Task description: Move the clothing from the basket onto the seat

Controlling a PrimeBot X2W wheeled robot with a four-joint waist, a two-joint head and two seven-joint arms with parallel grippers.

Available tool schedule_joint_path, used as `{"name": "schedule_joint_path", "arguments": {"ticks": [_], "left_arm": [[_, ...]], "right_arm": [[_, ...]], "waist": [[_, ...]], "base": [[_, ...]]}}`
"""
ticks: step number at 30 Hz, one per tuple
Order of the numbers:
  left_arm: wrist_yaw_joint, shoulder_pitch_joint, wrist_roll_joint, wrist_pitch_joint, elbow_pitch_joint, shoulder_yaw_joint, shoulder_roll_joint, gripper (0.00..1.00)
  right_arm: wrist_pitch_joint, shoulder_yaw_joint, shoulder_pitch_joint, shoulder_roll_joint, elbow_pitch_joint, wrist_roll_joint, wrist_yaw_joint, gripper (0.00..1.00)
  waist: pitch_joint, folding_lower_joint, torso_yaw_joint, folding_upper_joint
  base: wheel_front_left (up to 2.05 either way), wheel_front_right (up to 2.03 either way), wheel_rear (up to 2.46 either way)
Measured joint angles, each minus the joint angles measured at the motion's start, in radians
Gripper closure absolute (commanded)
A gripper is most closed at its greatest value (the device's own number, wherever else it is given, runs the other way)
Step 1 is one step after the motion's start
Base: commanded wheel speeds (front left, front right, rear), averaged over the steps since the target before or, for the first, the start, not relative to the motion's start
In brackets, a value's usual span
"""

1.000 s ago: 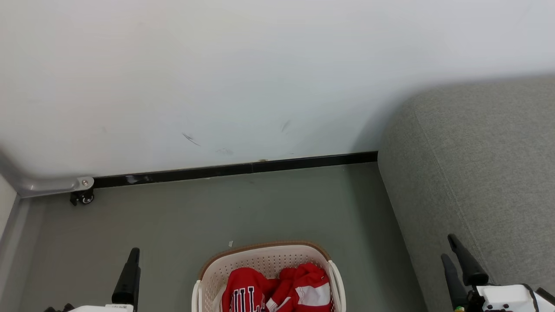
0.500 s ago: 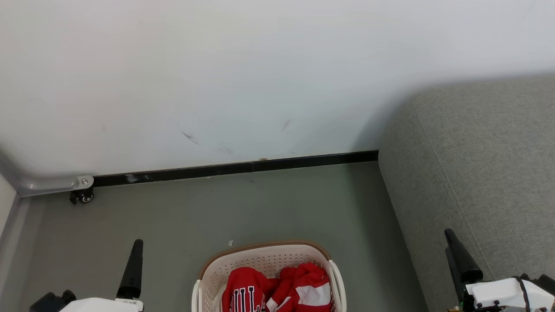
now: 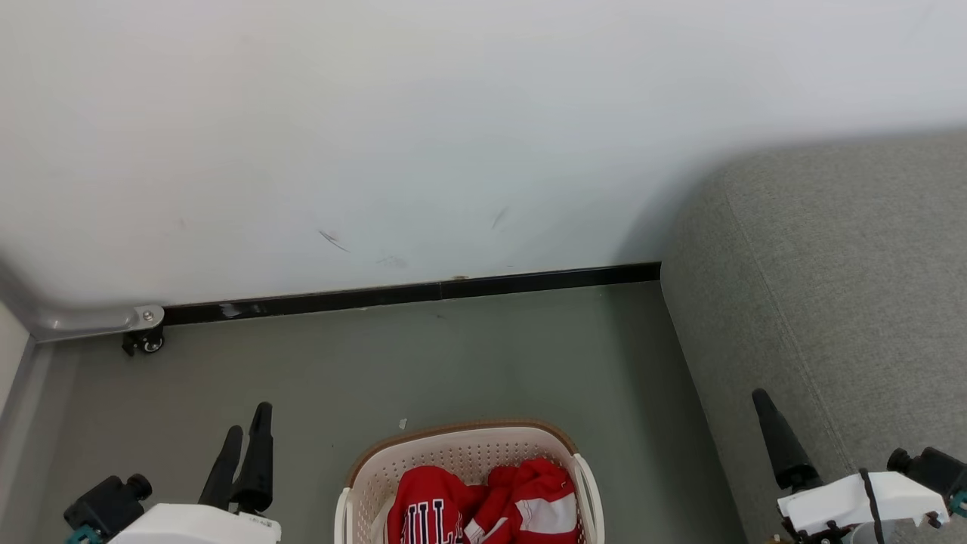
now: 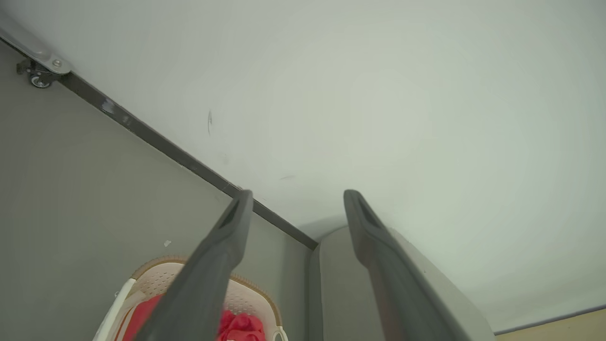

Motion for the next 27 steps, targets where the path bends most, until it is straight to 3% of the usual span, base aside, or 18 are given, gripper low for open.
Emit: {"name": "schedule_joint_path", "arguments": {"ticks": [5,17,27], "left_arm": [[0.017,0.000,0.107,-0.020,-0.015,-0.016,0.002,0.00],[0.070,0.005,0.346,-0.066,-0.039,-0.056,0.006,0.00],[0.114,0.012,0.500,-0.101,-0.051,-0.071,0.007,0.00]], "right_arm": [[-0.015,0.005,0.000,0.000,-0.012,-0.111,0.000,0.00],[-0.061,0.018,0.002,-0.001,-0.026,-0.372,0.001,0.00],[-0.094,0.031,0.017,-0.003,-0.026,-0.551,0.001,0.00]], "waist": [[0.001,-0.0024,0.001,0.0000],[0.005,-0.0133,0.003,-0.0001],[0.003,-0.0161,0.005,0.0000]], "base": [[0.00,0.00,0.00],[0.00,0.00,0.00],[0.00,0.00,0.00]]}}
